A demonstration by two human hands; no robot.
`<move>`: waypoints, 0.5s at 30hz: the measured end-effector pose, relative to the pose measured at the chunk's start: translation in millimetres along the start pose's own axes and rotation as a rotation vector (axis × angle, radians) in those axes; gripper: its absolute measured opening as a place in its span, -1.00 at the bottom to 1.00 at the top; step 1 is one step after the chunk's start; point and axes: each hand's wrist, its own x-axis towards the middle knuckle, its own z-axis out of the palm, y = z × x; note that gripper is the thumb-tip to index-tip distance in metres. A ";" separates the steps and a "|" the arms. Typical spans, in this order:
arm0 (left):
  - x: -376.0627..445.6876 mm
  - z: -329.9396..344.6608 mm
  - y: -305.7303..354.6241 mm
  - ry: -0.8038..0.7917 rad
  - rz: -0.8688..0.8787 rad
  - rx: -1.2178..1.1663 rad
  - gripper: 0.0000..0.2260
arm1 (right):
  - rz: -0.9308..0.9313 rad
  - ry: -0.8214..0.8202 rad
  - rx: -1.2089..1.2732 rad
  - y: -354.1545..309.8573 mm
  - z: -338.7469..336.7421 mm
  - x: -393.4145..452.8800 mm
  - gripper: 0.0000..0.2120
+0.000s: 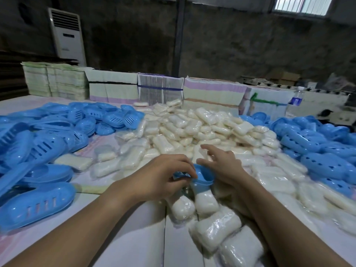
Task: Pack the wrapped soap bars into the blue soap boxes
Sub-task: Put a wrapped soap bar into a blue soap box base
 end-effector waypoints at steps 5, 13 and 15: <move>-1.9 -2.6 -2.8 0.042 -0.125 0.048 -0.87 | -0.006 0.061 0.180 -5.0 -2.2 1.1 -0.51; -3.2 -2.4 -6.9 -0.091 -0.299 0.043 -0.87 | 0.023 0.038 0.103 -12.7 6.2 3.0 -0.51; -2.0 -2.2 -7.3 -0.080 -0.324 0.019 -0.79 | -0.007 0.106 0.185 -14.9 5.1 1.5 -0.53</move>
